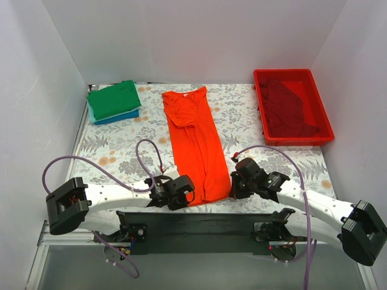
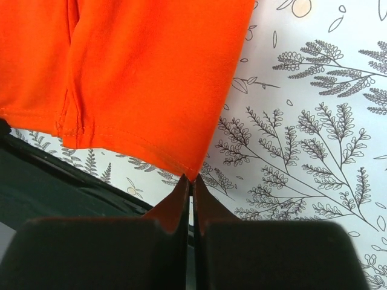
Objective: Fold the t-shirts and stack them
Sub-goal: Fold the tshirt
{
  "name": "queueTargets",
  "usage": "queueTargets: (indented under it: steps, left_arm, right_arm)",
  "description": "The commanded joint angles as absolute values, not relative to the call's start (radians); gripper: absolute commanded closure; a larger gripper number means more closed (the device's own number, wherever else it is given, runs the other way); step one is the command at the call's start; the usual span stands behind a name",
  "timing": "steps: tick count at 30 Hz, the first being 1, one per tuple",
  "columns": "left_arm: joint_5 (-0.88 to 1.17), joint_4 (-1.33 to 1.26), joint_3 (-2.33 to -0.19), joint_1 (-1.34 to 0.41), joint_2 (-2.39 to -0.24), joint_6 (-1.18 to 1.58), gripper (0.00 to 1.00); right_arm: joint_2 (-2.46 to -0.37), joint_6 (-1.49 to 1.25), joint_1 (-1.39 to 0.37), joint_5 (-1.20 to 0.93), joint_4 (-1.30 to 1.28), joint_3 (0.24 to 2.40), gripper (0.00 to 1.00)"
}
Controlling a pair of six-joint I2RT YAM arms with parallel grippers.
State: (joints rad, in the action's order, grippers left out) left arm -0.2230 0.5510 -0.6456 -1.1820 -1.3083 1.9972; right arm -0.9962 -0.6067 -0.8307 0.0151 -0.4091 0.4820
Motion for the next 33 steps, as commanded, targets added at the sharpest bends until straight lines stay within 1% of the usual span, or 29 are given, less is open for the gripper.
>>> queueTargets:
  steps: [1, 10, 15, 20, 24, 33]
  left_arm:
    - [-0.325, 0.592, -0.673, -1.19, -1.237, 2.151, 1.0]
    - [-0.434, 0.549, -0.675, -1.19, -1.24, 2.175, 1.0]
    - [-0.522, 0.494, -0.681, -1.167, -1.215, 2.132, 1.0]
    - [-0.515, 0.434, -0.681, -1.088, -1.233, 2.068, 1.0]
    - [-0.483, 0.297, -0.649, -1.013, -1.223, 1.968, 1.0]
    - [-0.408, 0.111, -0.629, -0.832, -1.264, 1.829, 1.0]
  right_arm:
    - [-0.979, -0.618, -0.828, 0.008, -0.428, 0.546, 0.99]
    - [-1.034, -0.629, -0.83, 0.104, -0.407, 0.644, 0.99]
    - [-1.077, -0.635, -0.83, 0.15, -0.351, 0.687, 0.99]
    - [-1.166, -0.629, -0.827, 0.176, -0.301, 0.742, 0.99]
    - [-1.242, -0.618, -0.822, 0.207, -0.272, 0.796, 0.99]
    - [-1.42, -0.586, -0.759, 0.238, -0.222, 0.936, 0.99]
